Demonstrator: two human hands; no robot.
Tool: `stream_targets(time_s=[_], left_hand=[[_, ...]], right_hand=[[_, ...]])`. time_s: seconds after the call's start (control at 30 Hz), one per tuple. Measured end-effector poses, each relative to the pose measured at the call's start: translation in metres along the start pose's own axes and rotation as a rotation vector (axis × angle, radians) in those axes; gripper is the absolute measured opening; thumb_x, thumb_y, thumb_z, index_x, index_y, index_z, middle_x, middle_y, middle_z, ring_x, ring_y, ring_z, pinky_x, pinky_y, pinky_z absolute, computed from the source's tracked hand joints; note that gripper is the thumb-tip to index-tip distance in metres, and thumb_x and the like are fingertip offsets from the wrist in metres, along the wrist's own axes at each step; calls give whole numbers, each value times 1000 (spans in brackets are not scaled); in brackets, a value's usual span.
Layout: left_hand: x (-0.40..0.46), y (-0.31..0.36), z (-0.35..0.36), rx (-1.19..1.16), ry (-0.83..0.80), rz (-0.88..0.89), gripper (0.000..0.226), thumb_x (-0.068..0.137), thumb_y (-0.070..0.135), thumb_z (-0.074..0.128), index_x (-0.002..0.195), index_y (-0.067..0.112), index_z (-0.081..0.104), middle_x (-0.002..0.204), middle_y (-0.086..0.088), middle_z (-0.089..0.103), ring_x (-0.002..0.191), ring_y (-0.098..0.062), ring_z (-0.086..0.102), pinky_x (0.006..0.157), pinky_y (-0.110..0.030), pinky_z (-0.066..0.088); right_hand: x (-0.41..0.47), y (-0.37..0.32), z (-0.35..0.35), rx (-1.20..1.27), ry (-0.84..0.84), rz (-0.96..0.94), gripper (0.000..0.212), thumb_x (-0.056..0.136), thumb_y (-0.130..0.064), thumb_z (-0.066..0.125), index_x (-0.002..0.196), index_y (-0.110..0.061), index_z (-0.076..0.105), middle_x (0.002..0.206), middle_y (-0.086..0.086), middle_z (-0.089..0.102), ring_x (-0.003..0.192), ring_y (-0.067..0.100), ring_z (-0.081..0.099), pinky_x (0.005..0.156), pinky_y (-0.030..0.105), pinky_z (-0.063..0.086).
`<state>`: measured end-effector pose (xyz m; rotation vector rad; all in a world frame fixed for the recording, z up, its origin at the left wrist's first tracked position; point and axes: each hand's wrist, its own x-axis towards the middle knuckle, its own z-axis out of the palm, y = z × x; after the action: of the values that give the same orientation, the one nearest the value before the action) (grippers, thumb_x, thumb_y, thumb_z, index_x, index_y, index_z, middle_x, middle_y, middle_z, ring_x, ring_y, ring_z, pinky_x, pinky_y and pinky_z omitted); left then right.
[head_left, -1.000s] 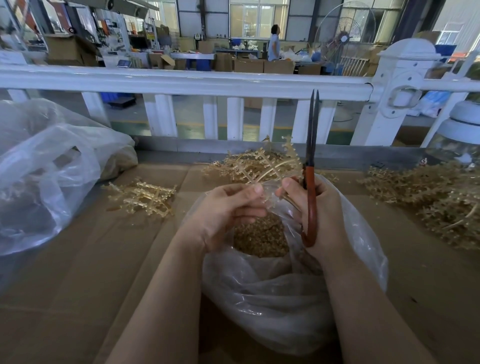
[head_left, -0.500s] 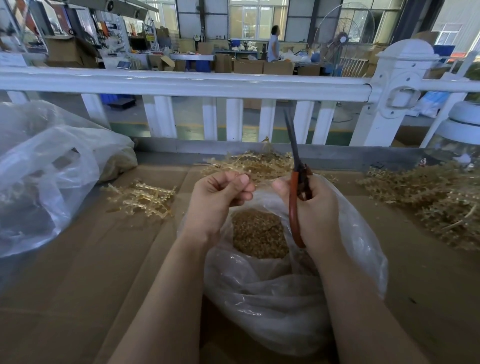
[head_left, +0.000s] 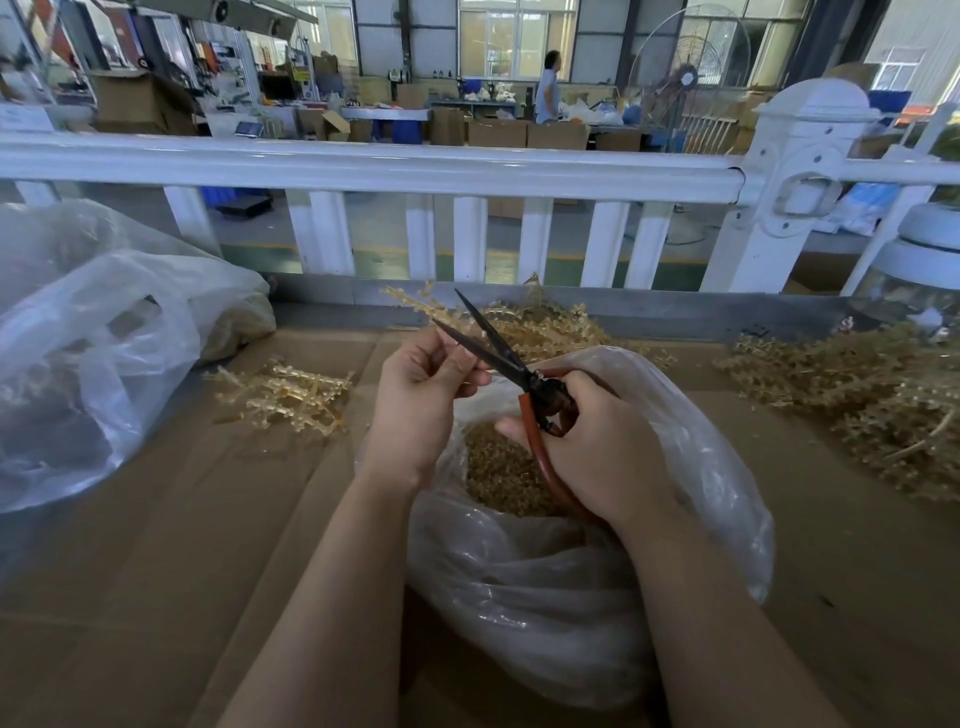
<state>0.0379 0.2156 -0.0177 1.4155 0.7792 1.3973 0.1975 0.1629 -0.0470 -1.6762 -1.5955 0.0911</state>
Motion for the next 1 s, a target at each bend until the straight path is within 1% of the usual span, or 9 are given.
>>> stream_targets(time_s=[0.07,0.2,0.3,0.43,0.53,0.63,0.73,0.87,1.0], left_hand=[[-1,1,0,15,-6,11,15,99,-5,47,100,-8,62,77,-14,60,66,-10,56,67,-23,47],[-1,4,0,14,-27,15,14,99,-5,48,98,-6,61,77,-12,59,67,-11,55,67,-22,46],[-2,5,-1,-1,-37,5,12,98,-3,50,93,-2,61,77,-9,60,68,-11,55,68,-21,47],[-1,4,-1,-19,-27,-10,11,98,-2,52,91,0,60,75,-7,61,65,-9,57,68,-21,48],[-1,4,-2,-27,-19,-8,10,97,-3,51,98,-7,60,75,-6,61,65,-9,56,69,-22,47],[0,3,-2,-34,-14,2,14,97,-4,51,102,-16,58,75,-6,60,65,-9,56,69,-22,47],[-1,5,-2,-27,-24,7,12,97,-4,51,100,-14,58,76,-8,59,67,-10,55,69,-23,47],[-1,6,-1,-7,-45,7,7,97,-5,50,96,-5,57,77,-10,58,68,-12,55,71,-24,47],[-2,4,0,79,-76,34,11,98,-7,49,94,-4,59,76,-7,58,68,-10,55,71,-23,48]], right_hand=[[0,0,0,-19,14,-15,59,69,-85,56,104,-38,59,86,-27,57,80,-5,53,66,10,38],[-1,0,0,-52,34,-6,54,68,-87,55,94,-41,56,74,-29,53,70,-6,50,61,13,39],[0,1,1,-73,48,6,57,68,-88,57,93,-37,61,69,-27,55,67,-6,51,58,13,38],[-1,0,0,-86,64,-10,61,65,-92,49,85,-36,61,66,-24,57,64,-7,53,57,13,39],[-1,-1,0,-78,65,-25,63,67,-89,50,88,-32,66,70,-21,62,67,-5,57,61,16,47],[-1,-1,-1,-63,62,-31,69,66,-90,49,92,-30,69,74,-19,66,70,0,61,66,24,55],[0,-1,-1,-66,58,-33,72,66,-90,49,92,-26,71,76,-17,69,72,2,63,68,28,58],[0,-2,-2,-53,52,-39,71,66,-90,48,94,-28,70,77,-20,67,72,0,62,66,23,55],[-1,-2,-1,-92,78,-36,65,65,-92,43,87,-34,62,69,-25,55,64,-5,53,60,14,43]])
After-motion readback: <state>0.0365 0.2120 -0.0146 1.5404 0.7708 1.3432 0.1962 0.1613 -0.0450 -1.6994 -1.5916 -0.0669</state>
